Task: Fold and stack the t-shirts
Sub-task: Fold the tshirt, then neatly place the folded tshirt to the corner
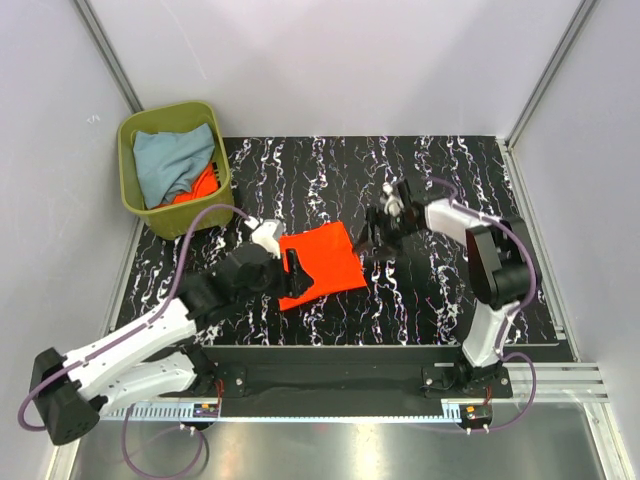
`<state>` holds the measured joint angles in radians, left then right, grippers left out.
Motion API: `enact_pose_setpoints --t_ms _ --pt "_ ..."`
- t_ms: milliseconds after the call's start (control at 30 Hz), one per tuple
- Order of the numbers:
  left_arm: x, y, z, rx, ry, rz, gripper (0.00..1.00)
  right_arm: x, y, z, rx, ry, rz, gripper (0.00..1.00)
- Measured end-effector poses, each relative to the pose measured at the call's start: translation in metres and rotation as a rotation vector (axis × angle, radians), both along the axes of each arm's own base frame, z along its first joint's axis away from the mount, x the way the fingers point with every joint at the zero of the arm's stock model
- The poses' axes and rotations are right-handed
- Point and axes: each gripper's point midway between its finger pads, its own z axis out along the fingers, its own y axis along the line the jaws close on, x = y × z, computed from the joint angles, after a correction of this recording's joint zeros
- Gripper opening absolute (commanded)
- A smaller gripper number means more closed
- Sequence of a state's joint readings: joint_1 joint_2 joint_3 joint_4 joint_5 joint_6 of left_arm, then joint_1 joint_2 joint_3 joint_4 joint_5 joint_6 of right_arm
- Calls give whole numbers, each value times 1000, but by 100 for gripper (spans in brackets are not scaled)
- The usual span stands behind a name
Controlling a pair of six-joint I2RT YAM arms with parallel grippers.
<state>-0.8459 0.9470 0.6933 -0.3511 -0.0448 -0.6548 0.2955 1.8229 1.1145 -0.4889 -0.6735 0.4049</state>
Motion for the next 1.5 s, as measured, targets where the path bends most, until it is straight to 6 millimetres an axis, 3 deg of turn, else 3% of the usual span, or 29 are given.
enact_pose_setpoints --t_ms 133,233,400,600,1067,1500 --pt "-7 13 25 -75 -35 47 63 64 18 11 27 -164 50 78" --pt "-17 27 33 -114 -38 82 63 105 29 17 45 -268 87 77" --pt "-30 44 38 -143 -26 118 63 139 43 6 80 -321 135 65" --pt "-39 55 27 -106 19 132 64 141 47 -19 91 -301 179 67" --pt "-47 66 21 -47 41 124 66 124 57 -18 166 -275 246 74" --pt "-43 67 16 -30 59 146 68 110 76 -22 250 -243 303 62"
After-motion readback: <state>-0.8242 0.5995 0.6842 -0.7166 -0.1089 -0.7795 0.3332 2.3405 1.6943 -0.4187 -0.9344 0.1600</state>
